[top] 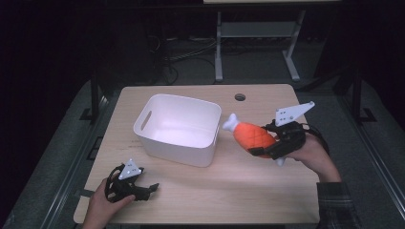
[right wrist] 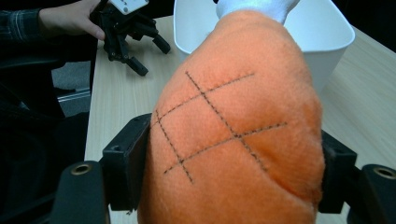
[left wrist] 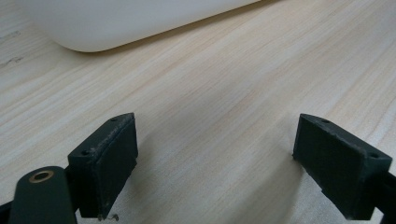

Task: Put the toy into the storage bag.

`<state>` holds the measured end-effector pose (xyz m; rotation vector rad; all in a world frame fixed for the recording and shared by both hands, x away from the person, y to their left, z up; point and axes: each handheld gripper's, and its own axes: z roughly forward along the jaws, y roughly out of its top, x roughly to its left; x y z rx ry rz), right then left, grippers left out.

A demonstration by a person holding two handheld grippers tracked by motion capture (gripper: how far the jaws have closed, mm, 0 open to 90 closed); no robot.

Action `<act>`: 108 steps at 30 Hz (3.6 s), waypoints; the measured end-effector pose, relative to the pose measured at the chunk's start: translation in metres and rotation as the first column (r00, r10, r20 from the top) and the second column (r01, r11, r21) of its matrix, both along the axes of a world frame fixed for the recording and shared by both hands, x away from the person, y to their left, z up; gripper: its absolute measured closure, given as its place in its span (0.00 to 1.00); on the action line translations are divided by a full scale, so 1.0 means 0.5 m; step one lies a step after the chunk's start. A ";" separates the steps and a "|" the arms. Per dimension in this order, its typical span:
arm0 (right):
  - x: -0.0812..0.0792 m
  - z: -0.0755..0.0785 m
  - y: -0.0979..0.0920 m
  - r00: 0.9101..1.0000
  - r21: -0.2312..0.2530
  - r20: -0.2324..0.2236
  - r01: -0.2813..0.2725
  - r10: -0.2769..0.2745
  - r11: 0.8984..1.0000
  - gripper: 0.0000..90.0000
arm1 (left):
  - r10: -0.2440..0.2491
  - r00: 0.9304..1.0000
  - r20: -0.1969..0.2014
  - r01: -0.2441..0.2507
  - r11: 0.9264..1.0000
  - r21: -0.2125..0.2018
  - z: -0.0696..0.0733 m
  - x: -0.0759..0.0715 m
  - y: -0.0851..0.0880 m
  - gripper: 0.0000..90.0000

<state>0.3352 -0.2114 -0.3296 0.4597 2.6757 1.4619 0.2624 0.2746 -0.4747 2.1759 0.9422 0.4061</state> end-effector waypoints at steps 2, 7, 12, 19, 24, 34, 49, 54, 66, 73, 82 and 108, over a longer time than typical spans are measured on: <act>0.006 0.006 0.005 1.000 -0.002 0.002 -0.005 0.005 1.000 0.31 | 0.000 1.000 0.000 0.000 1.000 0.000 0.000 0.000 0.000 0.14; 0.018 0.015 0.018 1.000 -0.001 -0.002 -0.021 0.021 1.000 0.31 | 0.000 1.000 0.001 0.000 1.000 0.000 0.000 0.000 0.000 0.14; 0.030 0.022 0.035 0.999 -0.001 -0.005 -0.040 0.040 0.999 0.31 | 0.000 1.000 0.001 0.000 1.000 0.000 0.000 0.000 0.000 0.14; 0.049 0.031 0.063 0.998 -0.004 -0.008 -0.069 0.069 0.998 0.31 | 0.000 1.000 0.001 0.000 1.000 -0.001 0.000 0.000 0.000 0.14; 0.058 0.038 0.080 0.996 -0.009 -0.010 -0.084 0.084 0.996 0.31 | 0.000 1.000 0.001 0.000 1.000 0.000 0.000 0.000 0.000 0.14; 0.075 0.050 0.127 0.993 -0.017 -0.006 -0.118 0.118 0.993 0.31 | 0.000 1.000 0.001 0.000 1.000 -0.001 0.000 0.000 0.000 0.14; 0.102 0.065 0.202 0.983 -0.040 0.007 -0.182 0.182 0.983 0.31 | 0.000 1.000 0.001 0.000 1.000 -0.001 0.000 0.000 0.000 0.14; 0.109 0.069 0.225 0.982 -0.044 -0.005 -0.190 0.190 0.981 0.30 | 0.000 1.000 0.001 0.000 1.000 -0.001 0.000 0.000 0.000 0.14; 0.130 0.080 0.284 0.974 -0.073 0.002 -0.227 0.227 0.971 0.31 | 0.000 1.000 0.001 0.000 1.000 -0.001 0.000 0.000 0.000 0.14; 0.143 0.079 0.317 0.971 -0.083 -0.007 -0.240 0.241 0.967 0.30 | -0.001 1.000 0.001 0.001 1.000 -0.001 0.000 0.000 0.000 0.14; 0.162 0.070 0.364 0.965 -0.096 -0.014 -0.262 0.262 0.960 0.30 | 0.000 1.000 0.001 0.000 1.000 0.000 0.000 0.000 0.000 0.14; 0.171 0.019 0.466 0.955 -0.161 -0.067 -0.296 0.289 0.941 0.29 | -0.001 1.000 0.001 0.001 1.000 0.001 0.000 0.000 0.000 0.14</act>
